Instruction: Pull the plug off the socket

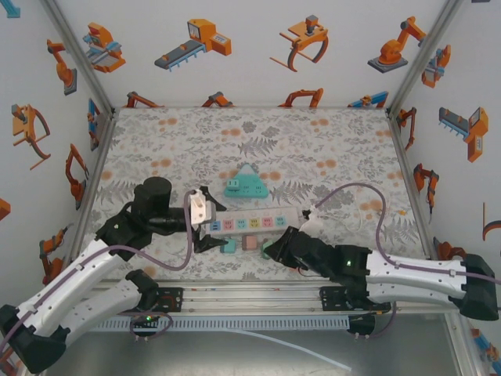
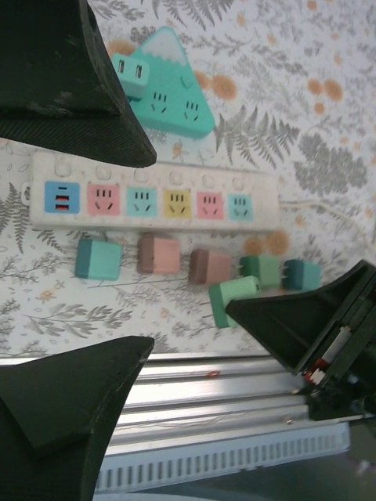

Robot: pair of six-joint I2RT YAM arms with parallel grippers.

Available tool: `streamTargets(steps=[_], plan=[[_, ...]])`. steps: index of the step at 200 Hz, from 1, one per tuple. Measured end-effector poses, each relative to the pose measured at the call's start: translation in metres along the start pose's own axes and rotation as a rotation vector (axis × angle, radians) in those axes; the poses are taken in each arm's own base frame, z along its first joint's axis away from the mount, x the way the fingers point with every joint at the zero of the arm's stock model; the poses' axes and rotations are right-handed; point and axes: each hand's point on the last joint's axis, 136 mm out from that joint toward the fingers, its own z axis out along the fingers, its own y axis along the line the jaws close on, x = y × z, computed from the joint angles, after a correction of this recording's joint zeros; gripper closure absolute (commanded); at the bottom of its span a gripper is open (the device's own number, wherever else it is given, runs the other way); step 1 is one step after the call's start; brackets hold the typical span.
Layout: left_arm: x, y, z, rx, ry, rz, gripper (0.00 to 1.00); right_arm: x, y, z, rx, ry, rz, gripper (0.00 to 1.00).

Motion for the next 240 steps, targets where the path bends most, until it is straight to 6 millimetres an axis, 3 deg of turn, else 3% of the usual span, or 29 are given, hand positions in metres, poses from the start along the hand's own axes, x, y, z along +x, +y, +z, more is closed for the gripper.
streamTargets(steps=[39, 61, 105, 194, 240], plan=[[0.027, -0.032, 0.011, 0.135, 0.073, 0.07, 0.05, 0.01, -0.016, 0.013, 0.042, -0.043, 0.049, 0.74], [0.036, -0.04, 0.014, 0.175, 0.097, 0.091, 0.01, 0.013, -0.02, 0.019, 0.039, -0.062, 0.083, 0.72], [0.042, -0.043, 0.014, 0.19, 0.114, 0.109, 0.03, 0.019, -0.042, 0.026, 0.078, -0.076, 0.108, 0.68], [0.048, -0.037, 0.015, 0.165, 0.148, 0.116, 0.03, 0.033, -0.06, 0.032, 0.124, -0.058, 0.127, 0.5], [0.051, -0.036, 0.016, 0.159, 0.159, 0.114, 0.03, 0.034, -0.06, 0.031, 0.122, -0.063, 0.152, 0.47]])
